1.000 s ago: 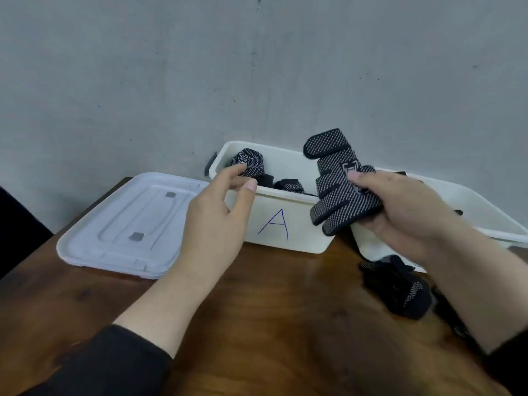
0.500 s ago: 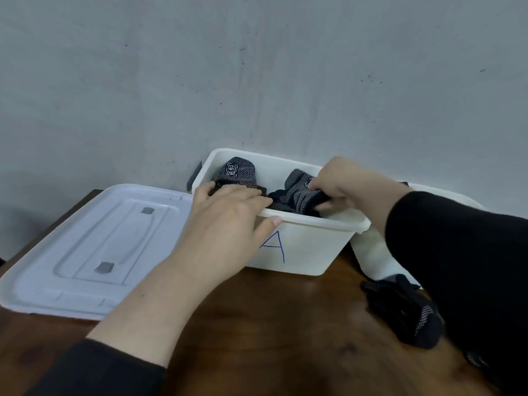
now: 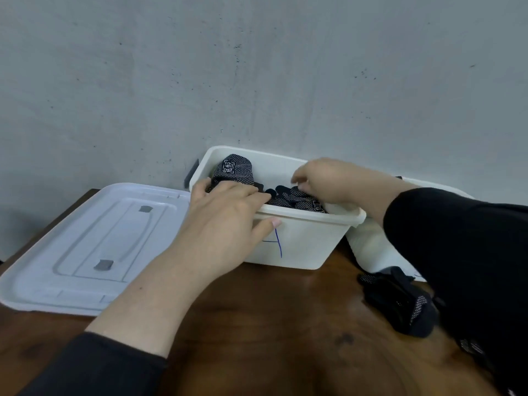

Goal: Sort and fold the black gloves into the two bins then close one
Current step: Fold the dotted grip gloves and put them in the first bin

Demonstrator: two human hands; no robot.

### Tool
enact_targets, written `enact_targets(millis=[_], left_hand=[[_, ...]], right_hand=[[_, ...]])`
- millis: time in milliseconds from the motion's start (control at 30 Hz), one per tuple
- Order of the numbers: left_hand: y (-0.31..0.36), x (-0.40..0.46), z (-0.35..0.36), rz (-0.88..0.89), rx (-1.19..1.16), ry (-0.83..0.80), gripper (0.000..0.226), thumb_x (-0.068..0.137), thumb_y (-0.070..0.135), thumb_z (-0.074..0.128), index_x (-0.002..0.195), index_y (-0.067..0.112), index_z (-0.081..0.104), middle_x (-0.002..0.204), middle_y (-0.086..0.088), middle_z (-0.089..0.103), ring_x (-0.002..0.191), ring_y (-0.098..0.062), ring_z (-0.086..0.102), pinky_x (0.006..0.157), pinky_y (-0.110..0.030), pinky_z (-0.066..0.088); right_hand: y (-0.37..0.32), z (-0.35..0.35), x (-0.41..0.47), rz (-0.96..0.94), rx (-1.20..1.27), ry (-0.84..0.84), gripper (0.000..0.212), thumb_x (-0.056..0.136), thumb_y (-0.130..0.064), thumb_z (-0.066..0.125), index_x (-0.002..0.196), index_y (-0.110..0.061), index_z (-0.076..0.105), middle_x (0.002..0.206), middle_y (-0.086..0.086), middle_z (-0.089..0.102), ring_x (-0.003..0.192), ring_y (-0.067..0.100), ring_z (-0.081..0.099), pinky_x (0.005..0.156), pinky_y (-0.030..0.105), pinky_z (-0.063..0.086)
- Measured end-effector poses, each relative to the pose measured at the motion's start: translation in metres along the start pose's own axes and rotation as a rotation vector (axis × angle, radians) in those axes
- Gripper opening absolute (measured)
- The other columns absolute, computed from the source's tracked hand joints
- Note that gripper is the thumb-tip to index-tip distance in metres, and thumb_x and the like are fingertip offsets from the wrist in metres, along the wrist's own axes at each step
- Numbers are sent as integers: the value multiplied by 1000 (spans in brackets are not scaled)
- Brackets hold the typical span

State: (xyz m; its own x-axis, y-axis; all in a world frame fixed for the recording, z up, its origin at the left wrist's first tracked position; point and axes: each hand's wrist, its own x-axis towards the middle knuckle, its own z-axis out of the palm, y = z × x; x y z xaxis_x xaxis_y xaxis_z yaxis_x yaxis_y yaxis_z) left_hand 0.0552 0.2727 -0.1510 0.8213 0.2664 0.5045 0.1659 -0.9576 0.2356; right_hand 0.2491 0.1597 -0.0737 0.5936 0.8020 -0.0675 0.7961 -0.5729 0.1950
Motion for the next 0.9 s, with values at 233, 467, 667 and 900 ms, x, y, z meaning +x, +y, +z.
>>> enact_targets(millis=[233,467,667,900], left_hand=[[40,-15,9,155,-237,421,35,100,38,51,108,13,75,116,-1,71,116,-23,62,106,-44,40],[135,-87,56,-31,-518,19,36,102,39,42,128,26,63,119,13,63,112,-4,55,96,-26,47],[192,-109,76,-38,-469,-235,39,106,26,42,145,28,48,140,14,52,126,-4,49,101,-17,36],[234,-120,96,-27,-343,-316,38,106,28,45,143,25,50,144,6,52,126,-19,54,105,-37,44]], right_hand=[[-1,-28,-90,82,524,575,23,102,-35,53,98,-22,72,92,-3,72,86,19,62,72,33,45],[-12,107,-254,67,617,590,13,99,-29,55,98,-23,67,99,-16,62,93,5,60,81,26,50],[10,193,-323,174,530,436,27,101,-29,54,125,-23,66,145,-8,52,133,10,48,109,35,46],[33,204,-332,143,611,555,16,98,-19,59,110,-16,68,119,-5,63,107,15,61,94,33,51]])
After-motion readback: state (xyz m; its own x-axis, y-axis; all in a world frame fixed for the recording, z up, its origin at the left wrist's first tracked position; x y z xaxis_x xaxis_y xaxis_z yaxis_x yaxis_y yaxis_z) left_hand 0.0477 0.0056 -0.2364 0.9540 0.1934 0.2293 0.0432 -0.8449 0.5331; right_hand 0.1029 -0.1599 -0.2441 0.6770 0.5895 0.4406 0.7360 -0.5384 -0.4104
